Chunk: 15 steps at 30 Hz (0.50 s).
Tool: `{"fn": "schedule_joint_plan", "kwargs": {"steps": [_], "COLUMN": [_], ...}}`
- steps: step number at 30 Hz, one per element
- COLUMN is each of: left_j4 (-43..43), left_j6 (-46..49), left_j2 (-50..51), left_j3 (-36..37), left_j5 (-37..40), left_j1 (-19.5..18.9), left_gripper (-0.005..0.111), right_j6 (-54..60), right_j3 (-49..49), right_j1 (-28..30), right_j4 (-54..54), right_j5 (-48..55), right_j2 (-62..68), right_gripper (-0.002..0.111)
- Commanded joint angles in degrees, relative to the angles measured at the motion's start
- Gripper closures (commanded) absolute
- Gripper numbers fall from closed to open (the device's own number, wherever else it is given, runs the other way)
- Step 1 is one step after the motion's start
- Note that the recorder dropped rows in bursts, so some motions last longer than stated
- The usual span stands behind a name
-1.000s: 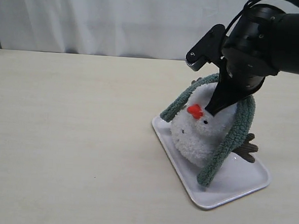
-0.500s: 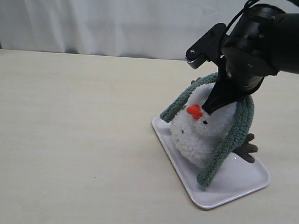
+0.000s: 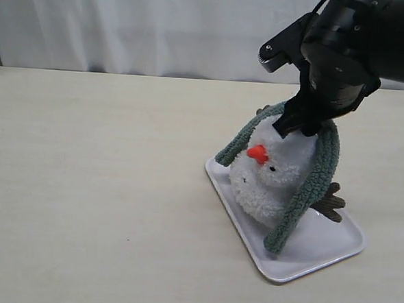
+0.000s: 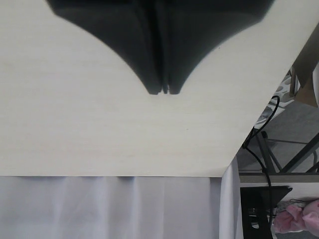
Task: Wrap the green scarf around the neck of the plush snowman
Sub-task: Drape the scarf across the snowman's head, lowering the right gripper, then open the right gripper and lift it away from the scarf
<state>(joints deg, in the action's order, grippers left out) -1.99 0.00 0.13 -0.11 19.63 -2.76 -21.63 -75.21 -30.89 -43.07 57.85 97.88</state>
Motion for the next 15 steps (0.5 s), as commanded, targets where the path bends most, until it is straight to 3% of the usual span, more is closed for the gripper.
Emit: {"fn": "schedule_joint_plan", "kwargs": {"steps": [1, 8, 15], "left_j4": [-0.2, -0.2, -0.2], "left_j6": [0.0, 0.0, 0.0], "left_j2": [-0.1, -0.1, -0.1], "left_j3": [0.1, 0.1, 0.1], "left_j5": [-0.7, -0.7, -0.7], "left_j1": [0.3, 0.3, 0.3], "left_gripper": [0.107, 0.107, 0.107], "right_j6": [-0.5, -3.2, -1.4], "right_j3": [-0.7, -2.0, -2.0], "right_j1": [0.2, 0.2, 0.2], "right_j4": [0.0, 0.6, 9.0], "right_j5": [1.5, 2.0, -1.3], "right_j2": [0.0, -4.0, -10.3], "right_gripper": [0.042, 0.043, 0.053]}}
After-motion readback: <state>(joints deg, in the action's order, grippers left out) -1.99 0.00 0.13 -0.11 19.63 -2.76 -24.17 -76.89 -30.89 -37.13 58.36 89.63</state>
